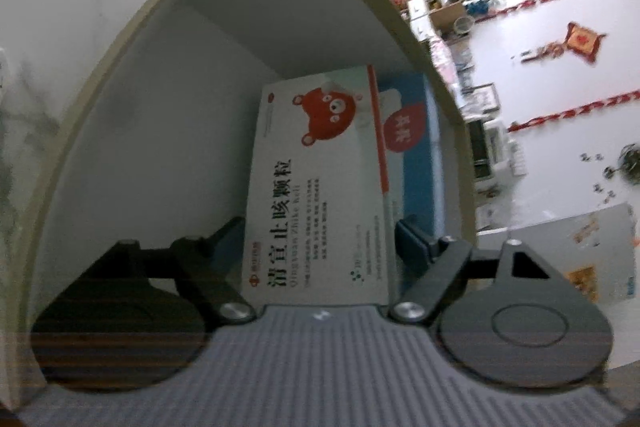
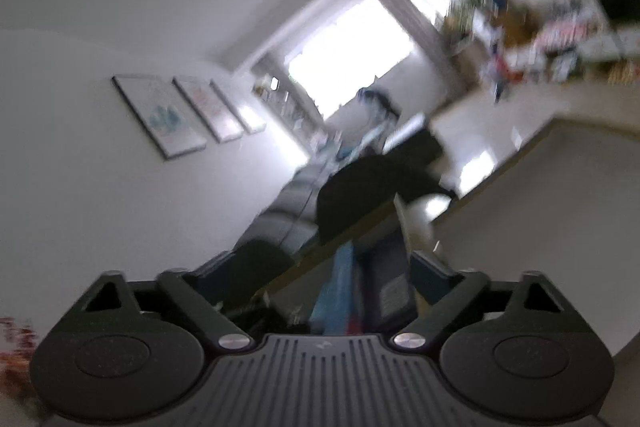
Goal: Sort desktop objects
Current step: 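Lower the white bear box into the beige box and open the left gripper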
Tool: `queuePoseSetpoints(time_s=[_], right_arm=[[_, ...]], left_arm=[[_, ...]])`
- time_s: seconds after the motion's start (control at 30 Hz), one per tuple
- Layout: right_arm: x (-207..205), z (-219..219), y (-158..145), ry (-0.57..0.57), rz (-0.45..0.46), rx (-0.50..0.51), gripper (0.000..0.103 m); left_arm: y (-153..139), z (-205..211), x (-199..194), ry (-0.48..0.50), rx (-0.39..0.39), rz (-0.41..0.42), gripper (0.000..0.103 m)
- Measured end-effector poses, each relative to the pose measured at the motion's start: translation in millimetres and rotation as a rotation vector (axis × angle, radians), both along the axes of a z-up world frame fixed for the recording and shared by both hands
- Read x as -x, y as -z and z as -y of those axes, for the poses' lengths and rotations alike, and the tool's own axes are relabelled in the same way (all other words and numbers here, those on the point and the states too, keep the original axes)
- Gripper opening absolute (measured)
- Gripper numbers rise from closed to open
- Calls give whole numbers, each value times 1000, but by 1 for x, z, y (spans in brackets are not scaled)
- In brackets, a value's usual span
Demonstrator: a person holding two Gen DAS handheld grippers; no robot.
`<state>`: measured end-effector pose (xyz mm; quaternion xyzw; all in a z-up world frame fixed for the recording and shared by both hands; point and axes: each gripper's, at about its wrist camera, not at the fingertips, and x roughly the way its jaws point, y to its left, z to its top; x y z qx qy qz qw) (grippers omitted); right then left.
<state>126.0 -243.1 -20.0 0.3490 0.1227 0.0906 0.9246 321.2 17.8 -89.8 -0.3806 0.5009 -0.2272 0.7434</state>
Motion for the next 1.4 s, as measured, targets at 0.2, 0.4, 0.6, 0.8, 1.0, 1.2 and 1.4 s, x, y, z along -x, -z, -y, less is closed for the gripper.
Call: queuePoseSetpoints(time_s=[0.2, 0.4, 0.6, 0.8, 1.0, 1.2, 1.4], right_arm=[[-11, -11, -22, -288, -80, 150, 51], [-34, -75, -41, -491, -144, 702, 35], [-58, -117, -32, -548, -193, 1010, 33], [-86, -128, -16, -557, -238, 1075, 34], [-100, -138, -8, -578, -279, 1120, 30], [-106, -148, 8, -584, -281, 1189, 29], [-113, -148, 10, -586, -289, 1189, 24]], left_arm=[[2, 7, -2, 10, 24, 19, 80], [3, 7, -2, 21, 13, 17, 80], [4, 7, -1, 25, 10, 20, 80], [3, 11, -4, 27, -6, 9, 81], [5, 14, -7, 5, -71, -2, 83], [4, 16, -9, 21, -97, -35, 103], [5, 12, -9, 31, -59, -96, 103]])
